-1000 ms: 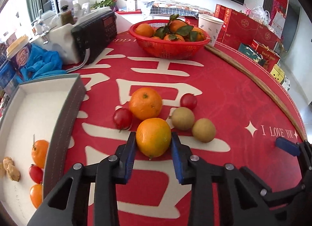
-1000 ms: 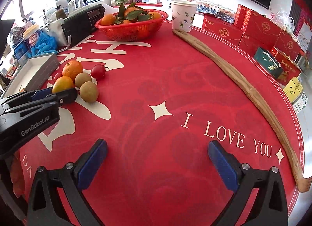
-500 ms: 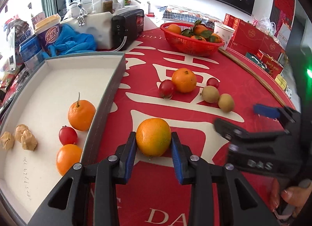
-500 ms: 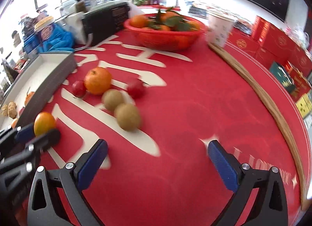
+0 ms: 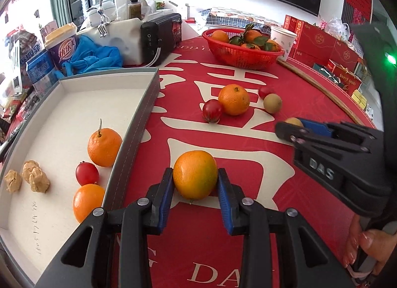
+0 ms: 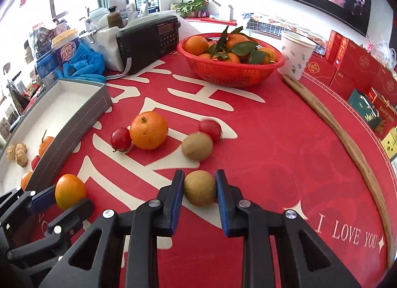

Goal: Organize fruits

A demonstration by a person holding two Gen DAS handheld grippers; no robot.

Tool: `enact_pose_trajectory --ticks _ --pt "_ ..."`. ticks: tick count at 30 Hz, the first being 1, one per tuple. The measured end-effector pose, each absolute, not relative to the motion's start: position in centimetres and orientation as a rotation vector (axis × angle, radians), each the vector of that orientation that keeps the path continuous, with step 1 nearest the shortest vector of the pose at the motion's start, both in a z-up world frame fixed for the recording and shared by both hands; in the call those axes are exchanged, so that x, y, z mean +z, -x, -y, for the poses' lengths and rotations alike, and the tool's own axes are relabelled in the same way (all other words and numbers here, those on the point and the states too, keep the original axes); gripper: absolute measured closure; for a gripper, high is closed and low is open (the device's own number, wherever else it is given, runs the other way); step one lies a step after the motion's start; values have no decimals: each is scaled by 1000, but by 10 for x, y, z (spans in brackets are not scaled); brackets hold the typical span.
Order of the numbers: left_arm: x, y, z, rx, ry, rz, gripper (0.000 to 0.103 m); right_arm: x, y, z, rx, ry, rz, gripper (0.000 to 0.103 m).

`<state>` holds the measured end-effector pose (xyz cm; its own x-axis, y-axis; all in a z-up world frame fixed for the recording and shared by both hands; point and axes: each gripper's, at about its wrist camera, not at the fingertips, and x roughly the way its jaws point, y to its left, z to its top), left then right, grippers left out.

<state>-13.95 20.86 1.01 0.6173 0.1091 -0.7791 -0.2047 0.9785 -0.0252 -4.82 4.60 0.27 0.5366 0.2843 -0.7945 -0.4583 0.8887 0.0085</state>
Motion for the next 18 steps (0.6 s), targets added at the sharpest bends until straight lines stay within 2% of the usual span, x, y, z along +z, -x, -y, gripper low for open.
enact_pose_trajectory --ticks 18 --pt "9 139 -207 182 115 -888 66 4 72 -15 437 159 -904 76"
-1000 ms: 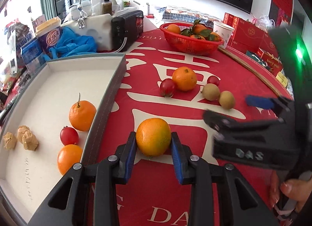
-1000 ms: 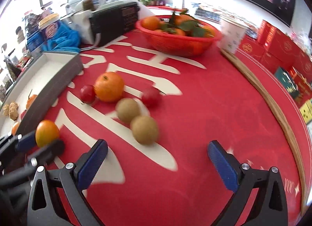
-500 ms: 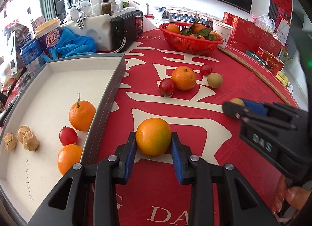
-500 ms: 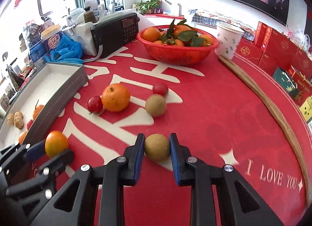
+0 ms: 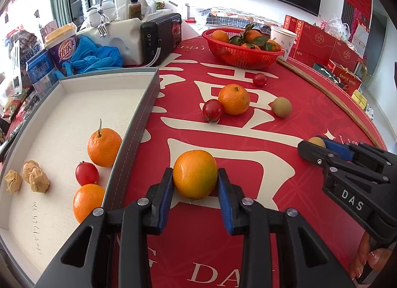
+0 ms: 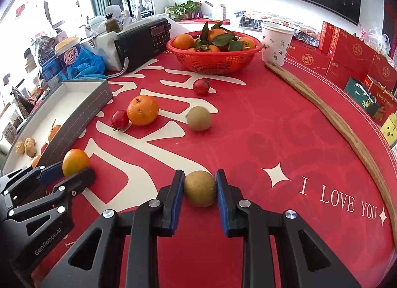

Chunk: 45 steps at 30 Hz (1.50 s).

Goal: Organize fruits

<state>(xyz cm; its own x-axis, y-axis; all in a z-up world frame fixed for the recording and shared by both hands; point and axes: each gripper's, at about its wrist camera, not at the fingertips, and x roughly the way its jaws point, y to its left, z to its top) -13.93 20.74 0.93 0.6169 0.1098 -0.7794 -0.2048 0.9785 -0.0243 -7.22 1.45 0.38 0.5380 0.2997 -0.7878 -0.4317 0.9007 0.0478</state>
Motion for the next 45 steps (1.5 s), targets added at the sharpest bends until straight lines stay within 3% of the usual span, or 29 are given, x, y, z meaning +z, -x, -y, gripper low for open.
enact_pose_trajectory --ticks 45 --pt "11 146 -214 139 180 -870 66 6 66 6 463 29 -921 76"
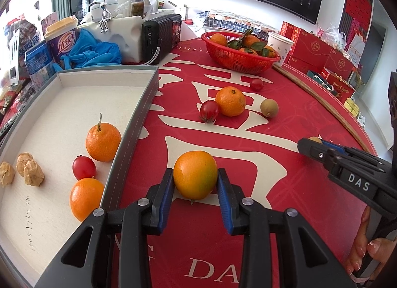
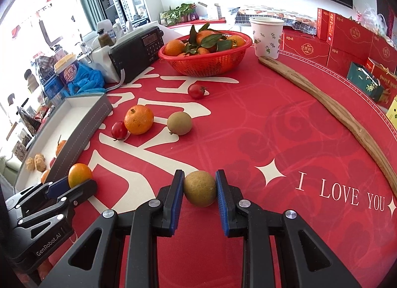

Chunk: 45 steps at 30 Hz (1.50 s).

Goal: Organize fruits

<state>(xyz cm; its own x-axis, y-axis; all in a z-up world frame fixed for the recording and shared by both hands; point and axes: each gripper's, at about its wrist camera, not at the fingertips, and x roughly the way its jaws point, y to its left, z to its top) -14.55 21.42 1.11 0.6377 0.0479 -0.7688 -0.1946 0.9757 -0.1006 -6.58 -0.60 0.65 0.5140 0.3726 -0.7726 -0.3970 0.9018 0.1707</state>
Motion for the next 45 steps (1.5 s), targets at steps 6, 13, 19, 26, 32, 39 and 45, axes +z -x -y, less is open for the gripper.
enact_pose_trajectory --ticks 6,13,19,26,32,39,45 --pt "12 147 -214 136 179 -865 66 9 66 9 467 12 -913 76" --pt "18 148 -211 134 166 -842 66 10 67 8 470 13 -912 76" --pt "24 150 -211 137 170 -820 66 10 67 7 471 14 -913 76" --pt "33 154 -214 144 171 -786 66 11 67 -4 482 16 -913 76" --pt "45 158 -223 154 194 -752 66 17 70 -18 520 20 -900 76" --pt "58 163 -242 175 227 -718 66 27 75 -35 567 19 -888 76" --pt "59 162 -261 229 211 -734 66 35 81 -57 591 44 -870 76"
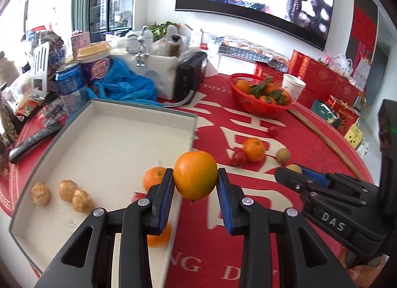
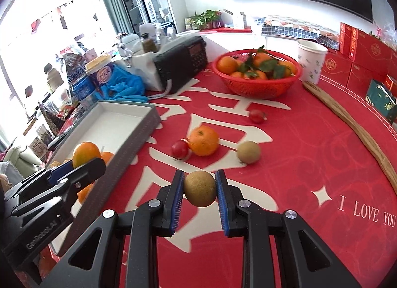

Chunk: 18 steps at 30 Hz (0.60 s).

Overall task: Organize fruits
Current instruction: 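Carry the orange in left tool and kiwi in right tool over the white tray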

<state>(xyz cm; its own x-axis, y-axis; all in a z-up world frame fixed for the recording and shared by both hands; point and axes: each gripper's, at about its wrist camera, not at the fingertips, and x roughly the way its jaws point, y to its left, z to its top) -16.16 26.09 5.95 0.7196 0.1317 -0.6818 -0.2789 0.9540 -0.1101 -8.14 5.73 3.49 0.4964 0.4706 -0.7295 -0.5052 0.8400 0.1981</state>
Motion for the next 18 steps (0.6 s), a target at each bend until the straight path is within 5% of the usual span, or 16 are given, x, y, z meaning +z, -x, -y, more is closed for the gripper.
enact_pose_trajectory --ticks 18 --pt "51 156 -356 406 284 -816 66 44 80 -176 719 122 -928 76"
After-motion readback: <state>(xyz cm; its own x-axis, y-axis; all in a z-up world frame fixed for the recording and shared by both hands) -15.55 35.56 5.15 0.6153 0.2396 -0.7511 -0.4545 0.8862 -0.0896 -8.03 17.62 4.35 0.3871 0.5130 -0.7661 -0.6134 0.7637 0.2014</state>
